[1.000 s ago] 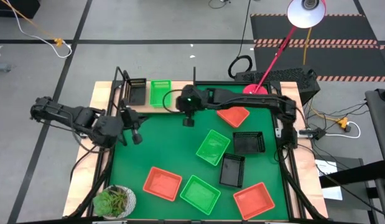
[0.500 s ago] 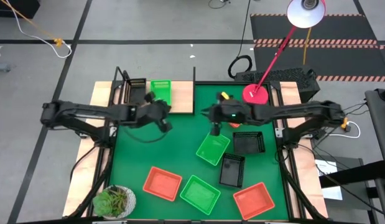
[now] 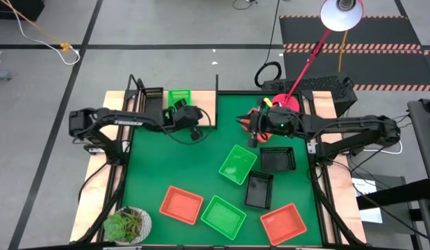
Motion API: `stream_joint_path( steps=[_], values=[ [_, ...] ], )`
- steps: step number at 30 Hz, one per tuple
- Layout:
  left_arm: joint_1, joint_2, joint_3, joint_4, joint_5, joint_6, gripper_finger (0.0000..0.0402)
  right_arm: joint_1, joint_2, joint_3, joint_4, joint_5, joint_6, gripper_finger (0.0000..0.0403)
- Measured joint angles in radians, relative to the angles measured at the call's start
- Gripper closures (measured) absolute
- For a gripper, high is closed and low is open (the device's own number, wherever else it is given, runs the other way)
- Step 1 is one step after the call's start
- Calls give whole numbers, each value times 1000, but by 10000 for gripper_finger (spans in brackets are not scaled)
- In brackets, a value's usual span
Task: Stack baskets on shelf by color
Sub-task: Adjust the green bin on the shelf
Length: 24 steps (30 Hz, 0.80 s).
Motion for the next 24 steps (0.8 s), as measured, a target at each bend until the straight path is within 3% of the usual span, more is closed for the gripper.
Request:
stream_joint_path(
  steps=[9,20,24],
  values=[
    [63,65,0,-14,-6,7,385,0,6,0,8,0,8,360],
    [64,62,0,5,-40,6,385,0,6,0,5,-4,12,360],
    [31,7,2,16,-41,7,385,0,6,0,4,-4,12,360]
  ],
)
